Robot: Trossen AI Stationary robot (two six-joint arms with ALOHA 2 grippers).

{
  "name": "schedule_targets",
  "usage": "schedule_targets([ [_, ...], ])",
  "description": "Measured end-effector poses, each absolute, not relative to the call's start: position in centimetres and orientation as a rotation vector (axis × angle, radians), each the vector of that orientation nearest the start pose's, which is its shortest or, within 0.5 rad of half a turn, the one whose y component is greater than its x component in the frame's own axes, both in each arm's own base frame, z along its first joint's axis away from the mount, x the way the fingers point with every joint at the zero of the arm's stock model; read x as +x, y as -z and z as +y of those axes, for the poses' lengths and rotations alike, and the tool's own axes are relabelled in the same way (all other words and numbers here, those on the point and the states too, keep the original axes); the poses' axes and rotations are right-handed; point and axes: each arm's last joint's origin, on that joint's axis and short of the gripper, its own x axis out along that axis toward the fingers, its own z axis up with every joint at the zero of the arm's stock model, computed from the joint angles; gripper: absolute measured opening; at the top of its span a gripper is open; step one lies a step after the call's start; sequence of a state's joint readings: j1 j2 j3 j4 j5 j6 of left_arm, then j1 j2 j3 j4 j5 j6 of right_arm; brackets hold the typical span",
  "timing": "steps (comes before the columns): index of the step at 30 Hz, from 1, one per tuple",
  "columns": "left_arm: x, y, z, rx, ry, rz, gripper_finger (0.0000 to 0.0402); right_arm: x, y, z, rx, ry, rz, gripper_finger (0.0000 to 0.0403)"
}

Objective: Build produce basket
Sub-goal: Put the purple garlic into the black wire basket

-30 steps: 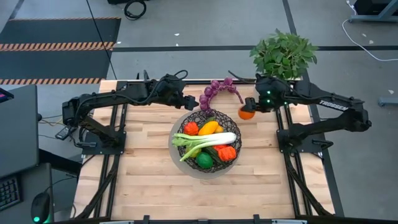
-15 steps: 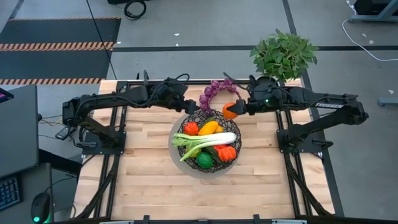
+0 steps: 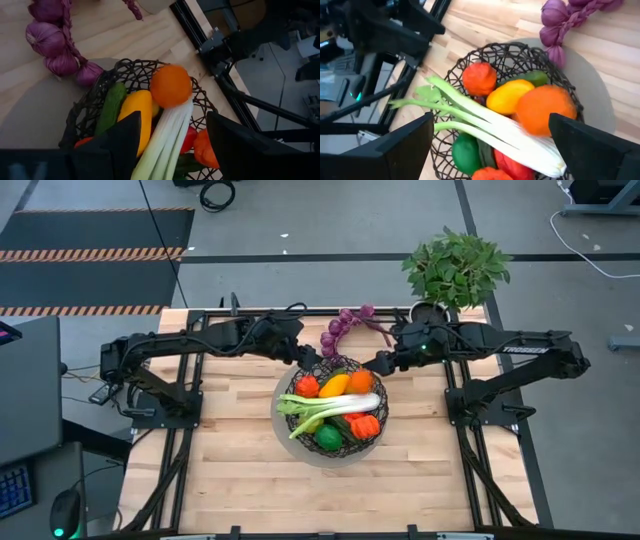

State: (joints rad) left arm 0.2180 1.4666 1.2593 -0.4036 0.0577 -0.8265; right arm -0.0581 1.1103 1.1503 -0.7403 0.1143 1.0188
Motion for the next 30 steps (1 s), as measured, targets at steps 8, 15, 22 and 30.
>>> schedule_targets([
  [8, 31.7, -31.9, 6.8, -0.902, -0.404, 0.506, 0.0231, 21.9, -34.4, -1.7, 0.928, 0.546, 0.574, 0.0397],
  [15, 31.6, -31.9, 6.9, -0.908, -0.406, 0.505, 0.0231, 22.0, -34.4, -2.0, 0.907, 0.593, 0.538, 0.0399],
  [22, 31.7, -31.9, 6.9, -0.914, -0.408, 0.503, 0.0231, 22.6, -35.3, -2.0, 0.951, 0.531, 0.438, 0.0396],
  [30, 32.0, -32.4, 6.8, -0.943, -0.355, 0.461, 0.0231, 23.7, -36.7, -2.2, 0.963, 0.463, 0.259, 0.0396],
])
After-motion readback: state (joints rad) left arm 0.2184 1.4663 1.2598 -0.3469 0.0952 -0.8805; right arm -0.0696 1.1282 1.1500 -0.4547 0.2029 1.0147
